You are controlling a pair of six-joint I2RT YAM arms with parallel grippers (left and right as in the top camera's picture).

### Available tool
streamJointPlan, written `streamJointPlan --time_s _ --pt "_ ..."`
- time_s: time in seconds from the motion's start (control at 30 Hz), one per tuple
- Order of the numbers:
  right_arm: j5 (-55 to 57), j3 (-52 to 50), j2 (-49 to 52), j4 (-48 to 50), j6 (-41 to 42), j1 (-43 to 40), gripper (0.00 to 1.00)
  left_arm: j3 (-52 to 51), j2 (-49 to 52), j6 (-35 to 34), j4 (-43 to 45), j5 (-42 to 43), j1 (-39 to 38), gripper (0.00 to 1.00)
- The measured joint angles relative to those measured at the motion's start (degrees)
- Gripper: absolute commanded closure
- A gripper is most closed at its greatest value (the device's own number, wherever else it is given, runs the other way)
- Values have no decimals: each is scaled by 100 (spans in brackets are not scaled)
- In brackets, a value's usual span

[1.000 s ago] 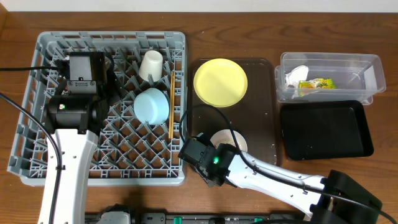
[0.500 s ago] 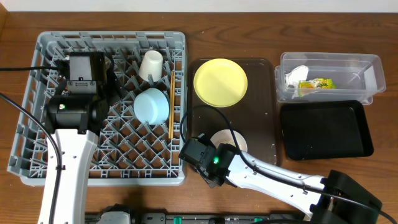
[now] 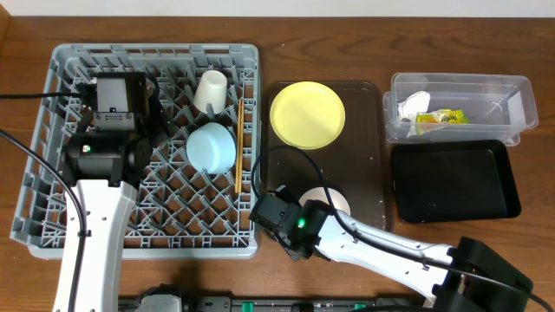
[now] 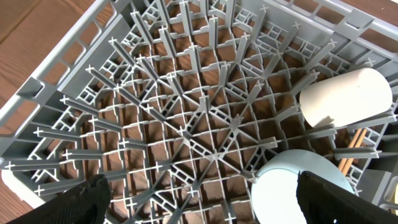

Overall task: Sort waste into correct bins and load items into the dishwasher rack
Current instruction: 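Lower the right gripper and grip the pink bowl's rim, then lift the pink bowl and carry it over the black tray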

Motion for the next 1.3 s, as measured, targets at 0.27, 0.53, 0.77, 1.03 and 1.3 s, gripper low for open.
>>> streamJointPlan --time_s 0.27,0.53,0.77,1.03,1.3 --pt "9 361 -7 -682 0 -498 99 0 -2 0 -2 0 0 3" --pt "20 717 -66 -1029 0 -1005 99 0 0 0 0 0 0 4" --pt "22 787 -101 -1115 0 -1311 99 0 -2 0 0 0 0 3" --pt "26 1246 -634 -1569 0 -1502 99 0 -2 0 0 0 0 4" --pt "35 1360 -1611 -1762 48 -2087 99 0 -2 0 0 0 0 3"
